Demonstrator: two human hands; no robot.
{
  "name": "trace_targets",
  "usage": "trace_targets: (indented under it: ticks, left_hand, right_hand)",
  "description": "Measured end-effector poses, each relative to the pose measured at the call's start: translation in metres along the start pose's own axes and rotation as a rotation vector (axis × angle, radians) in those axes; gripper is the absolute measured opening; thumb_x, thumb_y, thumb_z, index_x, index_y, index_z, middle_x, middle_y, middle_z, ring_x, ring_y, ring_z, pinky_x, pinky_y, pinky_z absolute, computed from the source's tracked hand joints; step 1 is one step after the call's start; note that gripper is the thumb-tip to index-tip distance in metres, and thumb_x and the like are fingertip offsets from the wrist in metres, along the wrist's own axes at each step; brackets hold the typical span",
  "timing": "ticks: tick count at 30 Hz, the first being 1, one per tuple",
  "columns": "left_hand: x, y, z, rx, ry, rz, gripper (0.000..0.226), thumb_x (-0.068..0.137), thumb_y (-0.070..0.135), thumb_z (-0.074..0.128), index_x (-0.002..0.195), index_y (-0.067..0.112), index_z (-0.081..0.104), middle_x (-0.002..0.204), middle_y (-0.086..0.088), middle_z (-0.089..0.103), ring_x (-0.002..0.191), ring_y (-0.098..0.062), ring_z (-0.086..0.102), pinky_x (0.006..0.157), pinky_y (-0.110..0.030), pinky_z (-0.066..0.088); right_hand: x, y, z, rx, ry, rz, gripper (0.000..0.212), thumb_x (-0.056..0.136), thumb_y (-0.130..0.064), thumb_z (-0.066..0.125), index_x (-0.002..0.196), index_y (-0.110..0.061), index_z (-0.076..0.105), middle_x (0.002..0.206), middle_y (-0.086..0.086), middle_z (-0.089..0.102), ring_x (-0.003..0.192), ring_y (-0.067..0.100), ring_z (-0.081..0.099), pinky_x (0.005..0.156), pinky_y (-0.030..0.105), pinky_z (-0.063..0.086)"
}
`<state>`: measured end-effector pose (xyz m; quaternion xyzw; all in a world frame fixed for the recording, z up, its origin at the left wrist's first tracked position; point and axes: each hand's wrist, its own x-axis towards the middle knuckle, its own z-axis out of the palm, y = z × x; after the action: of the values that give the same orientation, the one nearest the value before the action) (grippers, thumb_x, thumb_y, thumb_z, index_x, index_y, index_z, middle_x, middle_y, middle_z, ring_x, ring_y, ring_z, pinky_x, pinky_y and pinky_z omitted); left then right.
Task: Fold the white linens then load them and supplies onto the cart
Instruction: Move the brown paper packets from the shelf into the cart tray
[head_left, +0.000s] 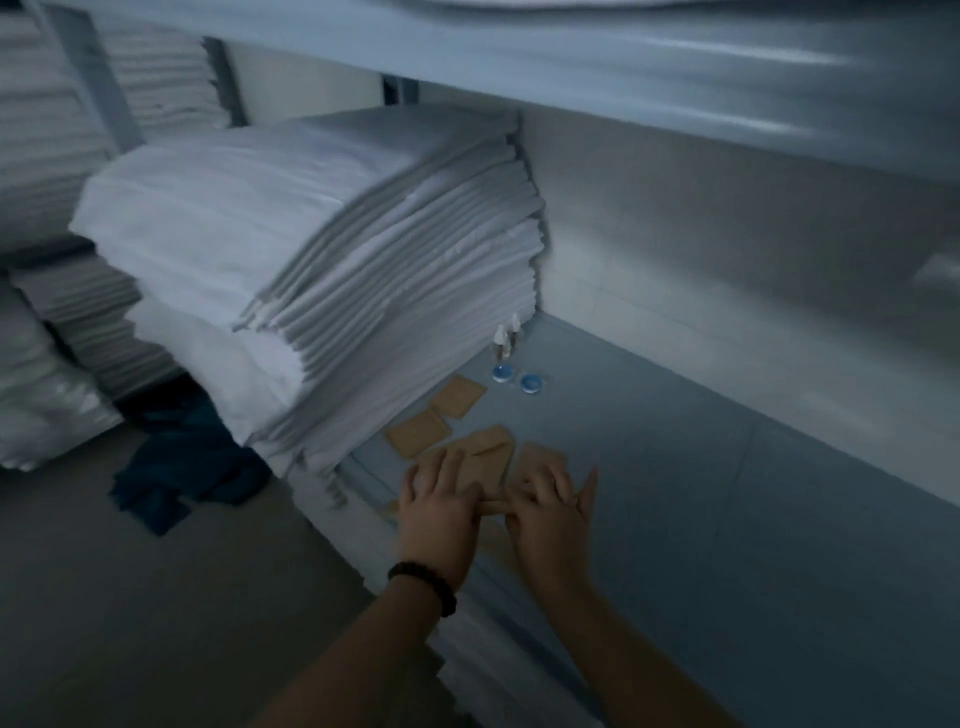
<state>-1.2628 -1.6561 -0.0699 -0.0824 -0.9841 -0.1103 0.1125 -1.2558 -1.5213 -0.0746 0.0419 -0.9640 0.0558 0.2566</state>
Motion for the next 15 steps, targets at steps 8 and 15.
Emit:
trace_targets:
  ticks: [8, 15]
  left_hand:
    - [-0.095, -0.041, -0.031, 0.125, 0.170, -0.283, 0.026, 0.056, 0.010, 0.090, 0.076, 0.016, 0.075, 0.114, -0.017, 0.068, 0.107, -0.038, 0.064, 0.084, -0.058, 0.052]
    - [-0.198, -0.088, -0.077, 0.248, 0.304, -0.612, 0.027, 0.051, 0.012, 0.091, 0.071, 0.018, 0.074, 0.106, -0.012, 0.071, 0.094, -0.031, 0.068, 0.081, -0.049, 0.053]
  right_hand:
    - [-0.029, -0.073, 0.004, 0.267, -0.034, -0.338, 0.032, 0.052, -0.020, 0.088, 0.082, -0.023, 0.075, 0.091, 0.000, 0.067, 0.106, 0.027, 0.061, 0.105, 0.061, 0.024]
    - [-0.065, -0.177, -0.014, 0.522, -0.108, -0.692, 0.034, 0.052, -0.012, 0.090, 0.083, -0.017, 0.076, 0.094, 0.009, 0.068, 0.105, 0.033, 0.063, 0.106, 0.054, 0.027]
